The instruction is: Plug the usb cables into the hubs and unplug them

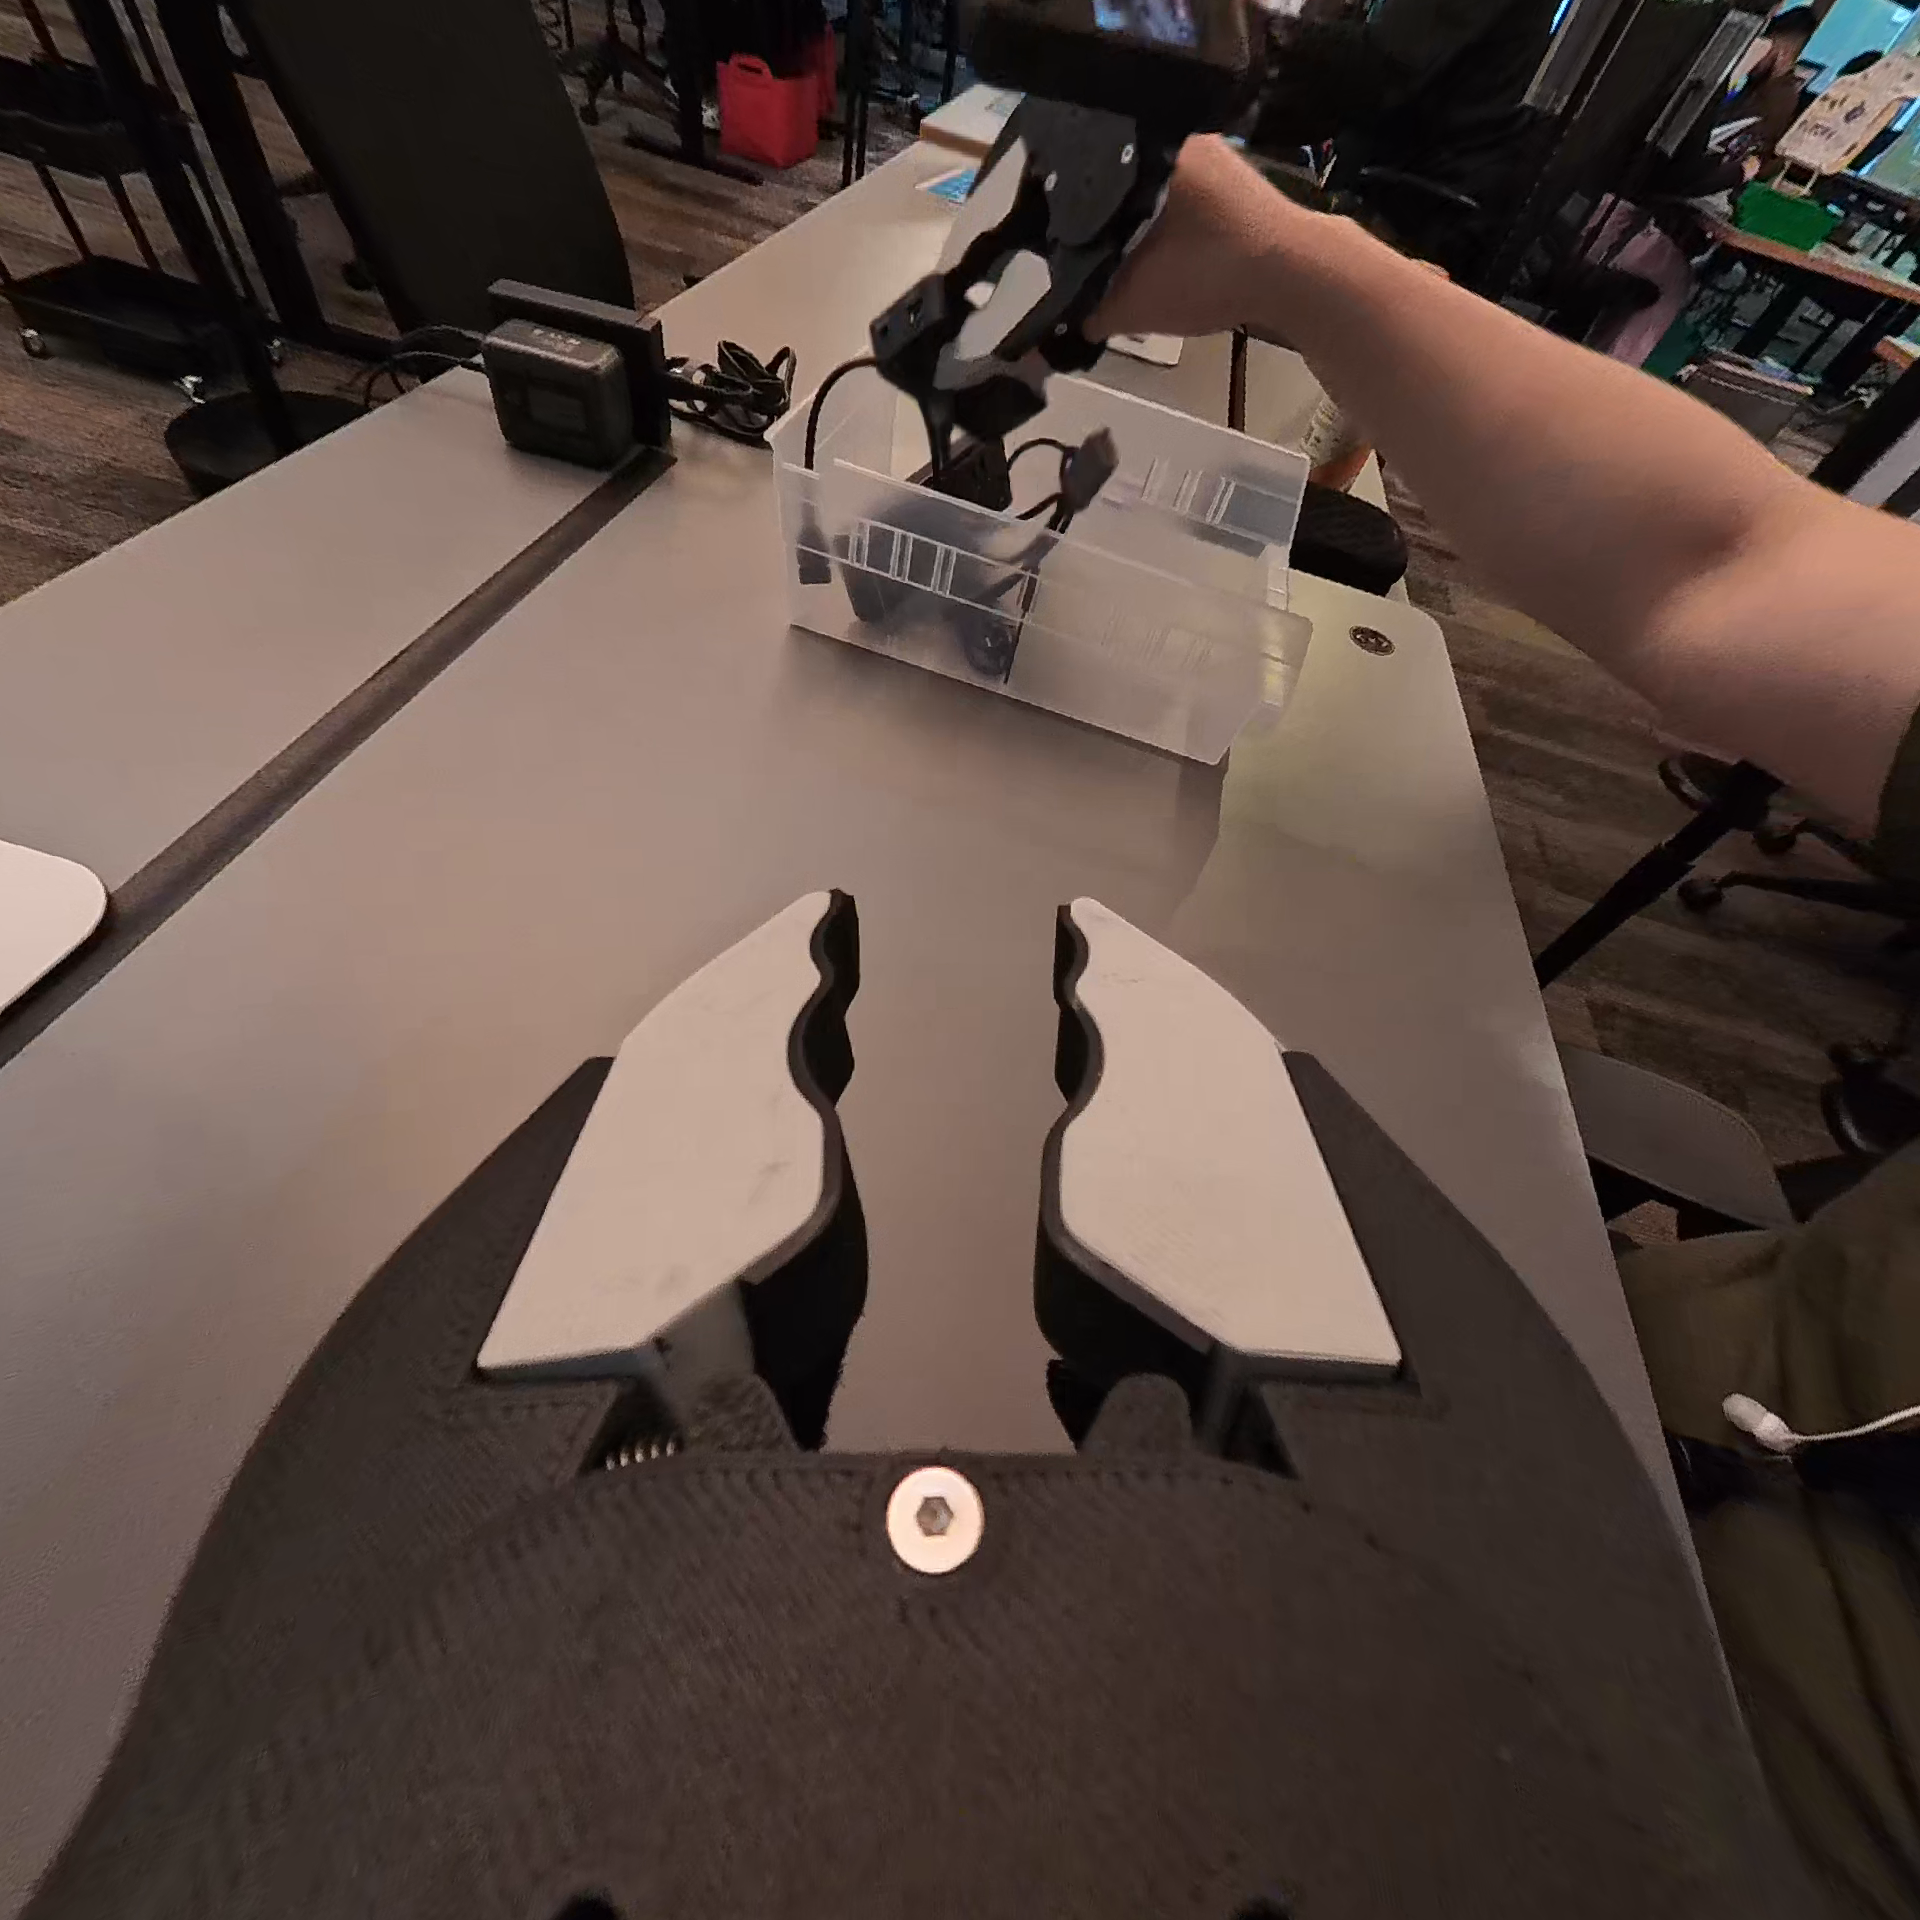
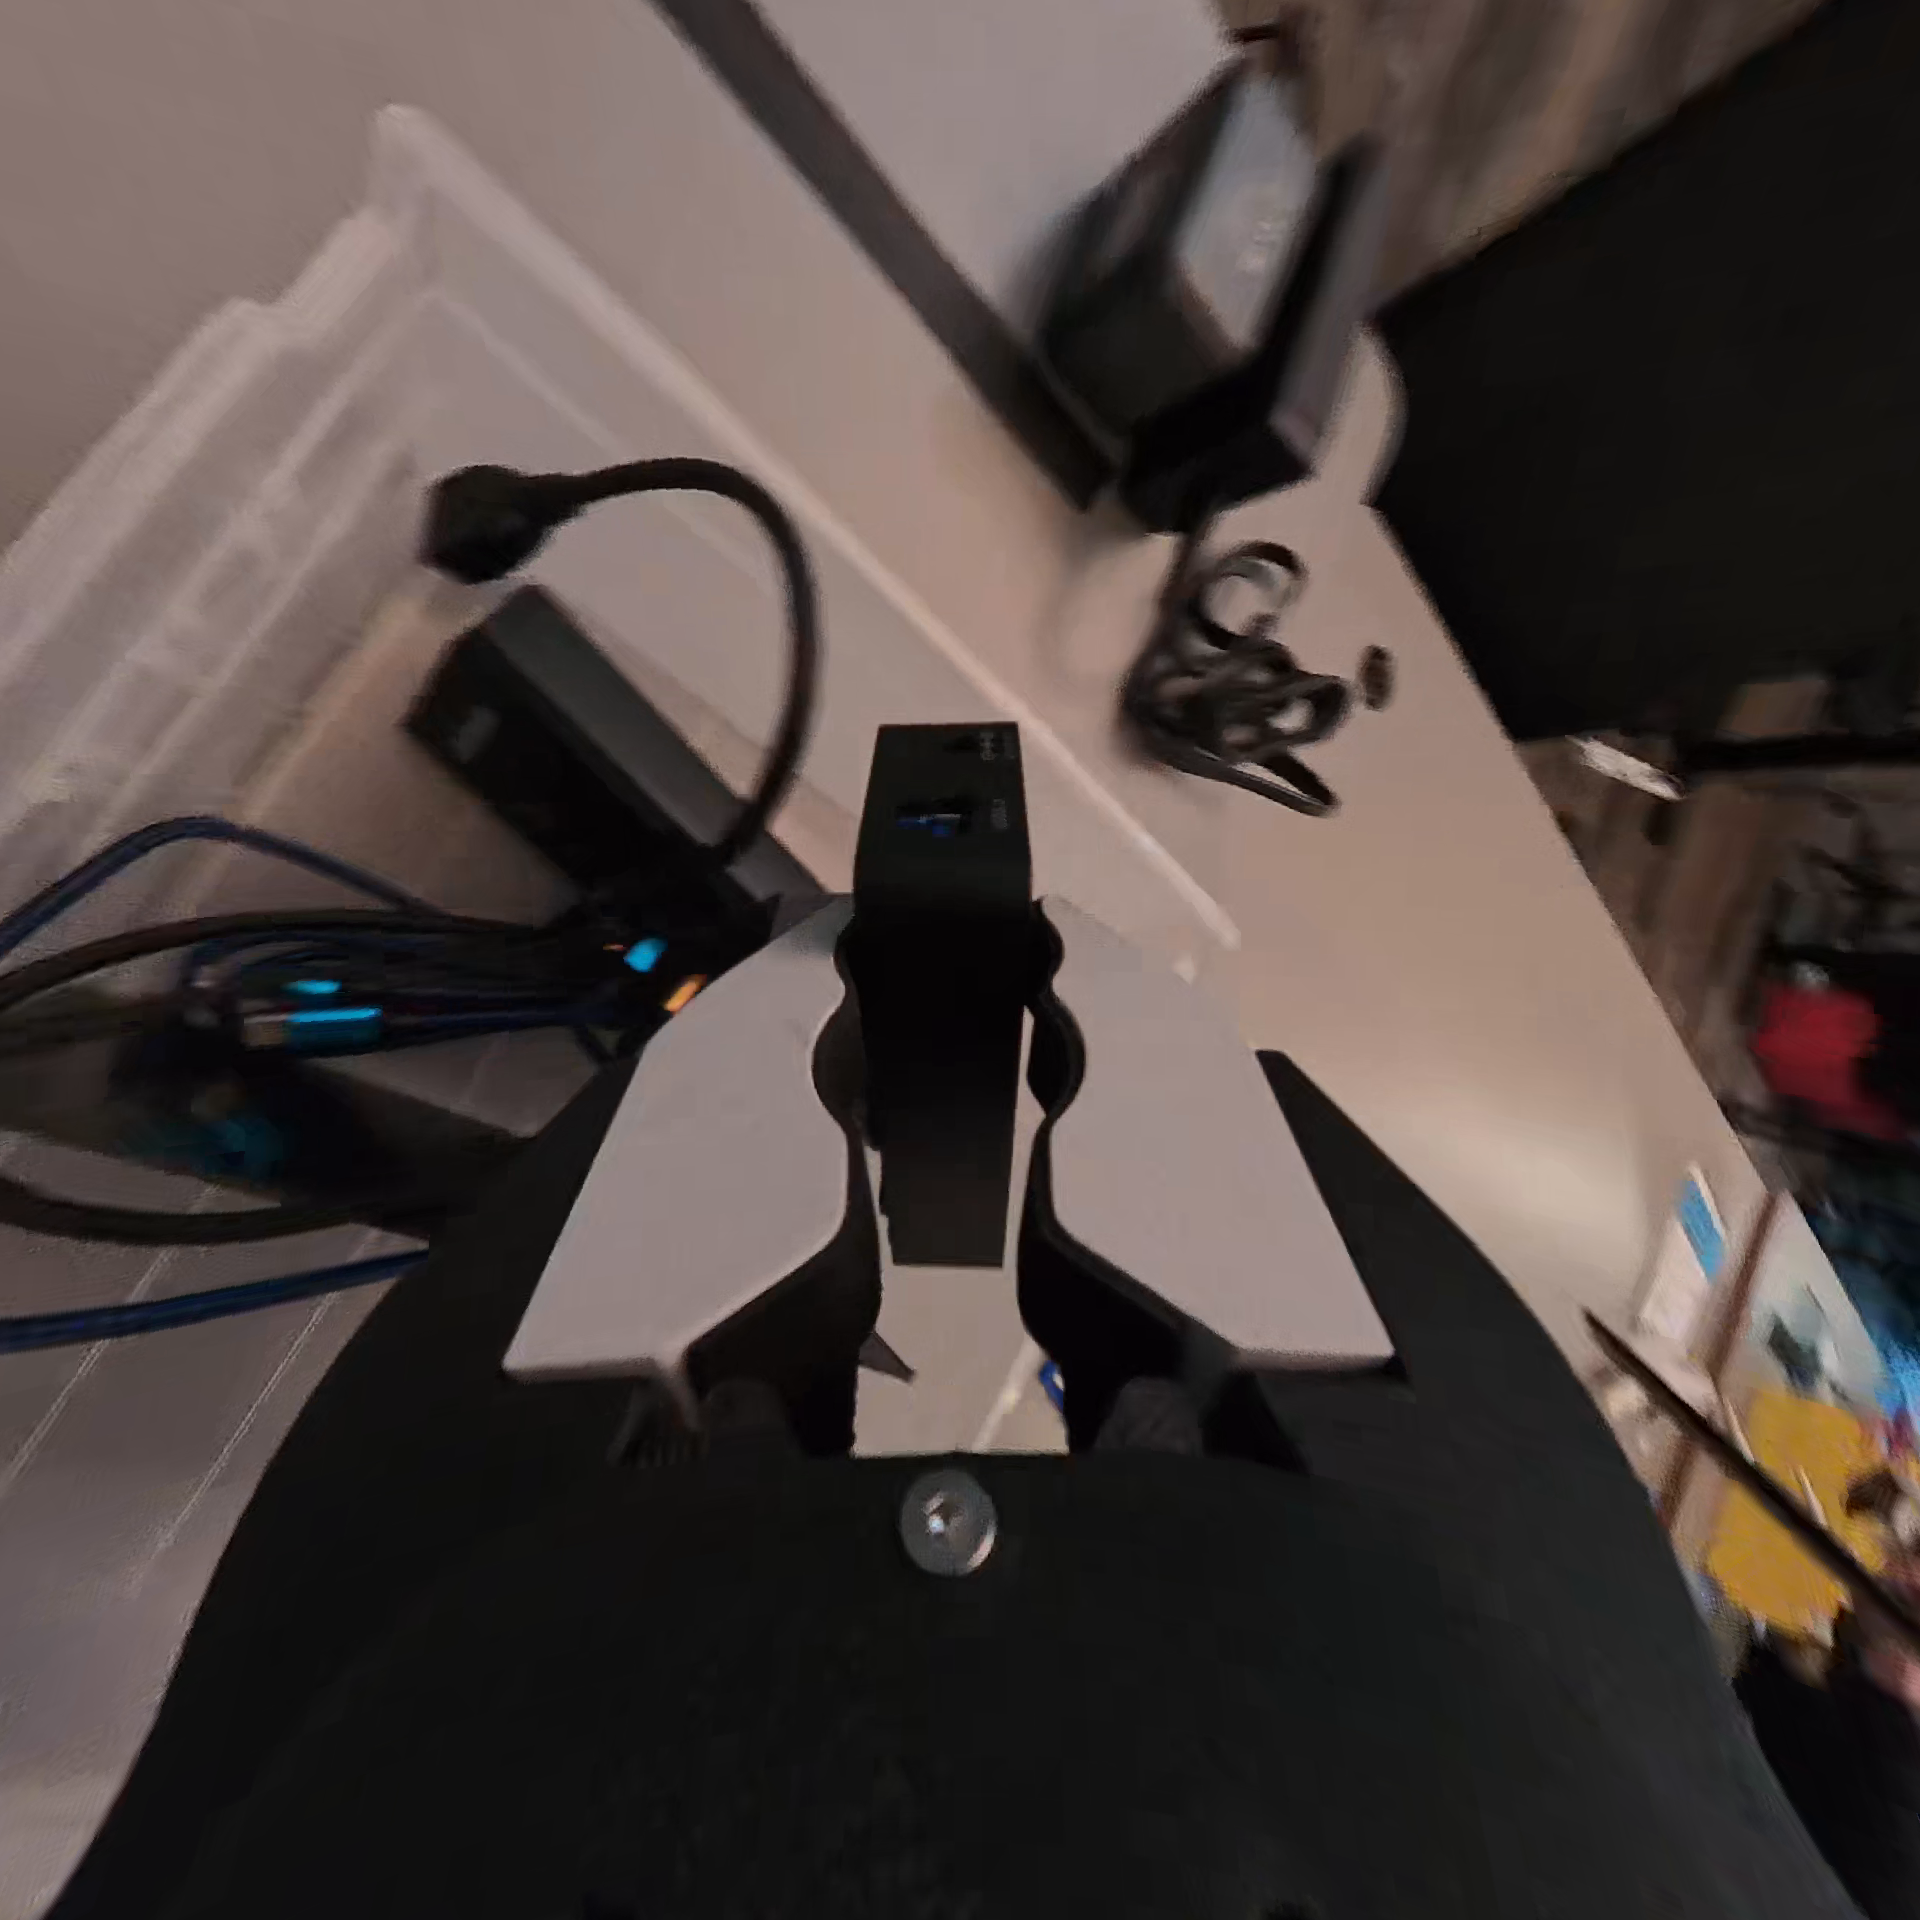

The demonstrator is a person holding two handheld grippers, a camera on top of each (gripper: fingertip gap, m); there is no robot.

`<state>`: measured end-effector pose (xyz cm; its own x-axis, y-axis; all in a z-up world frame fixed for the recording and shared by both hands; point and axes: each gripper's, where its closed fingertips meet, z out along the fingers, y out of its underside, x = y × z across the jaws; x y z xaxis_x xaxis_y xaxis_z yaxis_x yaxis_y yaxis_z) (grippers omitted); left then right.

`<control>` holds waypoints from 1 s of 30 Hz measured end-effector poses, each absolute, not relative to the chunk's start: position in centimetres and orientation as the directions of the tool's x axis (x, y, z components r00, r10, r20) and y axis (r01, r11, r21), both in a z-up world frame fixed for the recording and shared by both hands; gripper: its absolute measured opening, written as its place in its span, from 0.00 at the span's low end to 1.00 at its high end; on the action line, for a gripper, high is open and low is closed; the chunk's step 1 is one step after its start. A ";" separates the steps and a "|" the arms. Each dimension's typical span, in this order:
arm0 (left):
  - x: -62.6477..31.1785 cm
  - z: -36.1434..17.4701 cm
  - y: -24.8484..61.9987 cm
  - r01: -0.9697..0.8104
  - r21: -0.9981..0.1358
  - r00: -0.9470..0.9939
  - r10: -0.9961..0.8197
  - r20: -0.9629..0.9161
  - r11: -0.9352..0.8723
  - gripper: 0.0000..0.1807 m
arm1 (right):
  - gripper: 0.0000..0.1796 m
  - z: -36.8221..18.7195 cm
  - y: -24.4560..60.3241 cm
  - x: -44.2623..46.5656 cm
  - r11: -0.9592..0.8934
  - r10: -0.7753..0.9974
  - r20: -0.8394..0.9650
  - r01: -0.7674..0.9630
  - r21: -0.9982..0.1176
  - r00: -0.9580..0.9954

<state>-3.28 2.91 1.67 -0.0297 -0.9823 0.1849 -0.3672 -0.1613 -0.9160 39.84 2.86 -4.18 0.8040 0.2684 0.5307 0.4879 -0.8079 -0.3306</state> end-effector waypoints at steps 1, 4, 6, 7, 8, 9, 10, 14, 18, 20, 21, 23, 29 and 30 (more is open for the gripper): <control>-3.3 1.6 2.9 -0.370 -0.914 -0.030 -0.982 0.189 -0.165 0.19 | 0.15 -5.1 3.0 39.3 -0.802 0.317 0.501 0.510 -0.312 0.805; -3.3 1.3 2.8 -0.383 -0.908 -0.031 -0.980 0.195 -0.169 0.19 | 0.15 -7.2 2.9 38.8 -0.796 0.427 0.466 0.567 -0.212 0.775; -3.3 1.4 2.7 -0.385 -0.908 -0.035 -0.981 0.191 -0.163 0.19 | 0.16 -8.1 2.2 39.0 -0.819 0.449 0.427 0.553 -0.155 0.785; -3.4 1.6 2.7 -0.381 -0.911 -0.036 -0.982 0.186 -0.158 0.19 | 0.16 -8.2 2.0 38.9 -0.827 0.449 0.396 0.540 -0.154 0.801; -3.5 1.9 2.7 -0.375 -0.914 -0.035 -0.983 0.181 -0.155 0.19 | 0.16 -8.2 1.7 38.8 -0.832 0.447 0.369 0.530 -0.163 0.815; -3.6 2.2 2.7 -0.367 -0.918 -0.032 -0.984 0.175 -0.152 0.19 | 0.17 -8.2 1.3 38.6 -0.841 0.440 0.339 0.514 -0.169 0.832; -3.8 2.6 2.8 -0.358 -0.922 -0.027 -0.985 0.168 -0.147 0.19 | 0.18 -8.1 0.7 38.6 -0.848 0.437 0.315 0.503 -0.168 0.842; -5.1 4.1 3.9 -0.322 -0.938 0.040 -0.992 0.117 -0.124 0.20 | 0.24 -5.6 -0.8 39.1 -0.840 0.356 0.321 0.451 -0.303 0.878; -7.3 5.4 6.1 -0.334 -0.939 0.194 -0.981 0.014 -0.080 0.21 | 0.28 -0.4 -3.0 40.5 -0.718 0.158 0.330 0.337 -0.608 0.931; -9.1 5.9 7.5 -0.367 -0.929 0.299 -0.952 -0.070 -0.047 0.22 | 0.29 -0.4 -5.6 42.4 -0.731 0.063 0.271 0.229 -0.643 0.961; -10.0 6.3 8.2 -0.382 -0.924 0.348 -0.930 -0.114 -0.029 0.23 | 0.29 -1.2 -6.9 43.4 -0.753 0.032 0.250 0.188 -0.631 0.968; -12.0 7.1 9.1 -0.415 -0.910 0.432 -0.882 -0.187 -0.010 0.23 | 0.29 -3.3 -9.6 44.9 -0.815 -0.014 0.230 0.122 -0.567 0.973; -19.7 10.5 8.0 -0.344 -0.924 0.601 -0.795 -0.078 -0.169 0.35 | 0.08 -8.9 -13.6 44.2 -0.934 -0.056 0.116 -0.011 -0.358 0.992; -21.4 11.0 7.4 -0.322 -0.926 0.630 -0.774 -0.055 -0.197 0.39 | 0.07 -9.4 -13.9 44.1 -0.943 -0.076 0.104 -0.037 -0.332 0.992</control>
<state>-21.41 7.42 11.04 0.6305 -0.7743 -0.0548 -0.3218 -0.1965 -0.9262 44.15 -13.87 -9.41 0.9917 -0.0758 0.1042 -0.0372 -0.9427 -0.3316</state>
